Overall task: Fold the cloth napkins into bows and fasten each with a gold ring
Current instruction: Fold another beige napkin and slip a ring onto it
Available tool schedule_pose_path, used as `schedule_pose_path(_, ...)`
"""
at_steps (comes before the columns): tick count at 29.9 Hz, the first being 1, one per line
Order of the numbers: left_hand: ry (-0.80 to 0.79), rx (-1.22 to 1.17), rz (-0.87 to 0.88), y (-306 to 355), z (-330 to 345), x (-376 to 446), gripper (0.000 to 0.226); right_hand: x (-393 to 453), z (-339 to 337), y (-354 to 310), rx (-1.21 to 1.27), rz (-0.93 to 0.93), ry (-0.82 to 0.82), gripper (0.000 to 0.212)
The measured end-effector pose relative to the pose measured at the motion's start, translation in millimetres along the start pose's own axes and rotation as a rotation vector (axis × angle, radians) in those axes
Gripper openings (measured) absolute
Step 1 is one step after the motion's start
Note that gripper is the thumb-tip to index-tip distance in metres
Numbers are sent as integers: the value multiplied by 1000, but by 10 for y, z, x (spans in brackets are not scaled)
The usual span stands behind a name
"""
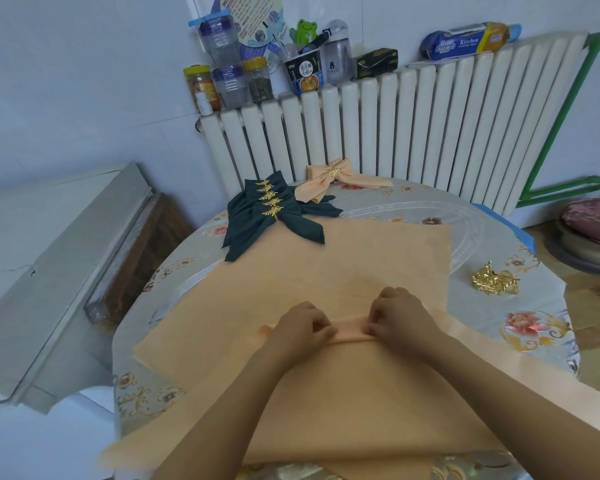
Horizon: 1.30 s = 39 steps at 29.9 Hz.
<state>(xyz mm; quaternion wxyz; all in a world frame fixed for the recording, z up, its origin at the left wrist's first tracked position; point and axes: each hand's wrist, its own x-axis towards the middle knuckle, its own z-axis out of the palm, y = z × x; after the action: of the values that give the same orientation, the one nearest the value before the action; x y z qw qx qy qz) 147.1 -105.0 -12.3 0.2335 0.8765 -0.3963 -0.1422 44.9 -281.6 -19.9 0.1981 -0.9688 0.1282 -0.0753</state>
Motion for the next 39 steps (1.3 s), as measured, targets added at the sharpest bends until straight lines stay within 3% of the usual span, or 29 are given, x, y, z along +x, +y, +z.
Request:
schedule_pose_path(4, 7, 125, -113, 72, 16, 27, 21, -36, 67, -32, -75, 83, -28, 34)
schedule_pose_path(7, -18, 108, -157, 152, -33, -30, 33, -104, 12, -88, -153, 23, 27, 24)
schedule_pose_path(13, 158, 317, 63, 219, -14, -244, 8, -286, 3, -65, -108, -155, 202, 12)
schedule_pose_path(17, 101, 264, 79, 181, 80, -464, 17, -455, -55, -39, -101, -248, 103, 9)
schedule_pose_path(22, 9, 94, 10, 171, 81, -649, 5, -598, -94, -2, -43, -107, -29, 29)
schedule_pose_path(26, 64, 96, -61, 197, 125, -594, 9, -588, -67, -58, -84, -7, 20, 23)
schedule_pose_path(29, 39, 178, -140, 227, 133, -546, 26, -592, -61, -82, -107, 120, -66, 44)
schedule_pose_path(31, 21, 112, -172, 230, 108, -542, 35, -591, -105, -95, -171, 134, -112, 46)
schedule_pose_path(34, 48, 192, -72, 261, 67, -599, 20, -651, -152, -144, -259, 59, -28, 31)
schedule_pose_path(37, 173, 279, 62, 250, 85, -670, 13, -779, -166, -161, -188, -30, 119, 21)
schedule_pose_path(39, 233, 290, 136, 230, 111, -748, 8, -880, -184, -163, -124, -96, 132, 16)
